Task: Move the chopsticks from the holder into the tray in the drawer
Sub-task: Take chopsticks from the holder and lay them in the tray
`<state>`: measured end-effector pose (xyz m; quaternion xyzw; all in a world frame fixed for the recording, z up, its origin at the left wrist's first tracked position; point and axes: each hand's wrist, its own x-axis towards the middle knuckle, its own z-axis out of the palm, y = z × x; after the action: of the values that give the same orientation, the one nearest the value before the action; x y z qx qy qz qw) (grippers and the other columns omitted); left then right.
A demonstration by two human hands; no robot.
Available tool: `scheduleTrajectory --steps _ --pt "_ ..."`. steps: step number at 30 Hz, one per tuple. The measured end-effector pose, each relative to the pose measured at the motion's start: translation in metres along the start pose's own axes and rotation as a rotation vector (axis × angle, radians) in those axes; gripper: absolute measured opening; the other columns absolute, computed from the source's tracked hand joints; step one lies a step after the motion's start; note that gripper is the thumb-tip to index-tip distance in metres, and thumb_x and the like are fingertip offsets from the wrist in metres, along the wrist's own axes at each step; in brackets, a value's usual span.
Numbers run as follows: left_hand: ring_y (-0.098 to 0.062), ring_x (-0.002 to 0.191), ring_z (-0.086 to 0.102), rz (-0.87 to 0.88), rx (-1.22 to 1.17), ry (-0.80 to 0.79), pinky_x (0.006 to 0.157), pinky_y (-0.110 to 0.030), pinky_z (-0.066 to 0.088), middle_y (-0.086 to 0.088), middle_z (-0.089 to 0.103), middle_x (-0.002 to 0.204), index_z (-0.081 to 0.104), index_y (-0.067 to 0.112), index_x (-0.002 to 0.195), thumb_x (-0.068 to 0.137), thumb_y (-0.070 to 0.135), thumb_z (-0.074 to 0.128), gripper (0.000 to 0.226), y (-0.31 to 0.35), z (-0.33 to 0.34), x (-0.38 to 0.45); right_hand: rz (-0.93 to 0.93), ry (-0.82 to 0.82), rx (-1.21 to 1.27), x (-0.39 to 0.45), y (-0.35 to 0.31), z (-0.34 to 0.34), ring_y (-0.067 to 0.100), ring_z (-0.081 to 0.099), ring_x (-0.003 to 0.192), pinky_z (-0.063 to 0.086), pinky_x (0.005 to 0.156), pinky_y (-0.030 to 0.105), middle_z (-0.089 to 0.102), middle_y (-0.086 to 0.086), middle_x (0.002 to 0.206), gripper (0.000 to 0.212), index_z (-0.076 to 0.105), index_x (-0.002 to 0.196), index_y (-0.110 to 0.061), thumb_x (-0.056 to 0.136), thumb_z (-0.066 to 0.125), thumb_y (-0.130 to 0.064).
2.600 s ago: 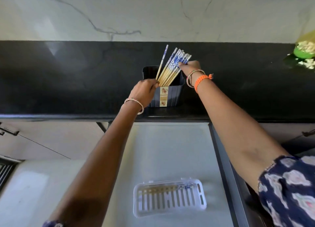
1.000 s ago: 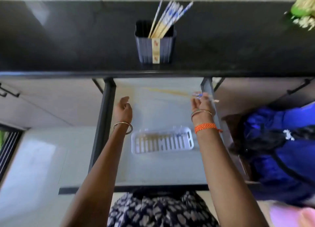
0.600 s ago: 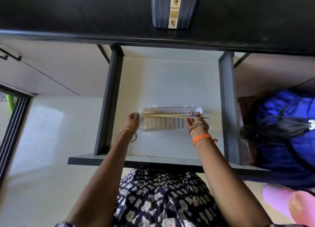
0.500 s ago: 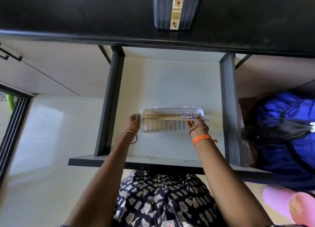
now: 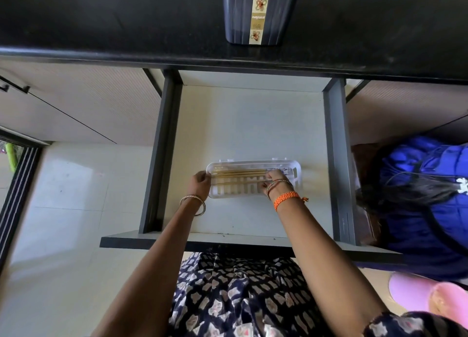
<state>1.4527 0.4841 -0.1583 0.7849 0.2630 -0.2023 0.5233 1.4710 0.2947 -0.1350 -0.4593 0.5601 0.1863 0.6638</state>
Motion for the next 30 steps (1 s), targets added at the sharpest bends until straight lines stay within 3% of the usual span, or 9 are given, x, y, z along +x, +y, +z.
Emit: scheduleTrajectory --steps 4,6,9,14,18,21,23,25,30 --pt "-0.026 0.093 0.055 -0.025 0.001 0.025 0.081 -0.031 0.042 -0.021 0.061 0.107 0.056 -0.004 0.112 0.093 0.01 0.042 0.027 0.004 0.0 -0.003 -0.005 0.034 0.02 -0.008 -0.006 -0.005 0.015 0.042 0.059 0.044 0.073 0.026 0.04 0.006 0.069 0.024 0.044 0.066 -0.006 0.085 0.039 0.006" --pt "-0.034 0.106 0.057 -0.018 0.013 0.058 0.09 -0.037 0.045 -0.024 0.058 0.119 0.049 -0.003 0.121 0.092 0.008 0.042 0.031 0.014 -0.002 -0.005 -0.017 -0.044 0.079 -0.016 -0.013 -0.003 0.016 0.041 0.055 0.043 0.06 0.027 0.04 0.006 0.065 0.027 0.042 0.065 -0.007 0.086 0.034 0.007" --pt "-0.039 0.106 0.057 0.113 0.048 0.122 0.089 -0.042 0.047 -0.024 0.057 0.122 0.048 0.001 0.121 0.09 0.006 0.041 0.032 0.05 -0.011 -0.005 -0.123 -0.186 0.077 -0.041 -0.045 0.009 0.016 0.049 0.059 0.044 0.059 0.028 0.051 0.006 0.068 0.031 0.051 0.072 -0.01 0.091 0.033 0.006" --pt "-0.014 0.091 0.058 0.606 0.029 0.24 0.068 -0.004 0.041 -0.011 0.064 0.112 0.057 0.007 0.112 0.086 -0.001 0.043 0.03 0.177 -0.032 0.001 -0.555 -0.282 0.014 -0.101 -0.156 0.037 0.012 0.055 0.06 0.048 0.058 0.024 0.057 0.003 0.069 0.031 0.058 0.074 -0.015 0.091 0.043 0.006" --pt "-0.014 0.091 0.058 0.945 0.12 0.353 0.082 -0.028 0.052 -0.009 0.062 0.112 0.056 0.01 0.115 0.088 0.005 0.045 0.029 0.284 -0.041 0.008 -0.927 -0.196 -0.052 -0.13 -0.245 0.065 0.007 0.056 0.056 0.049 0.05 0.02 0.061 -0.001 0.066 0.027 0.063 0.074 -0.017 0.087 0.05 0.002" --pt "-0.025 0.104 0.058 1.091 0.273 0.395 0.091 -0.035 0.05 -0.011 0.059 0.122 0.054 0.011 0.12 0.089 0.011 0.045 0.032 0.337 -0.044 0.024 -1.09 -0.018 -0.075 -0.125 -0.304 0.088 0.015 0.063 0.074 0.056 0.072 0.028 0.065 0.004 0.08 0.021 0.071 0.095 -0.009 0.087 0.053 -0.003" --pt "-0.025 0.109 0.056 1.11 0.394 0.382 0.093 -0.035 0.047 -0.011 0.06 0.121 0.054 0.011 0.12 0.09 0.014 0.044 0.031 0.351 -0.044 0.042 -1.083 0.033 -0.122 -0.115 -0.329 0.101 0.019 0.059 0.078 0.052 0.078 0.031 0.06 0.006 0.08 0.013 0.069 0.083 -0.009 0.088 0.057 -0.01" --pt "-0.025 0.105 0.057 1.06 0.477 0.33 0.09 -0.035 0.047 -0.012 0.061 0.116 0.056 0.011 0.117 0.093 0.017 0.042 0.029 0.352 -0.043 0.062 -1.053 0.045 -0.177 -0.105 -0.343 0.115 0.018 0.047 0.061 0.043 0.065 0.031 0.048 0.003 0.062 0.036 0.047 0.056 -0.016 0.089 0.061 -0.015" --pt "-0.021 0.11 0.052 0.993 0.595 0.262 0.083 -0.032 0.047 -0.009 0.062 0.111 0.06 0.01 0.103 0.097 0.027 0.033 0.033 0.334 -0.038 0.092 -1.052 0.034 -0.211 -0.089 -0.354 0.138 0.009 0.033 0.043 0.027 0.032 0.011 0.035 -0.002 0.049 0.051 0.033 0.049 -0.016 0.085 0.068 -0.02"
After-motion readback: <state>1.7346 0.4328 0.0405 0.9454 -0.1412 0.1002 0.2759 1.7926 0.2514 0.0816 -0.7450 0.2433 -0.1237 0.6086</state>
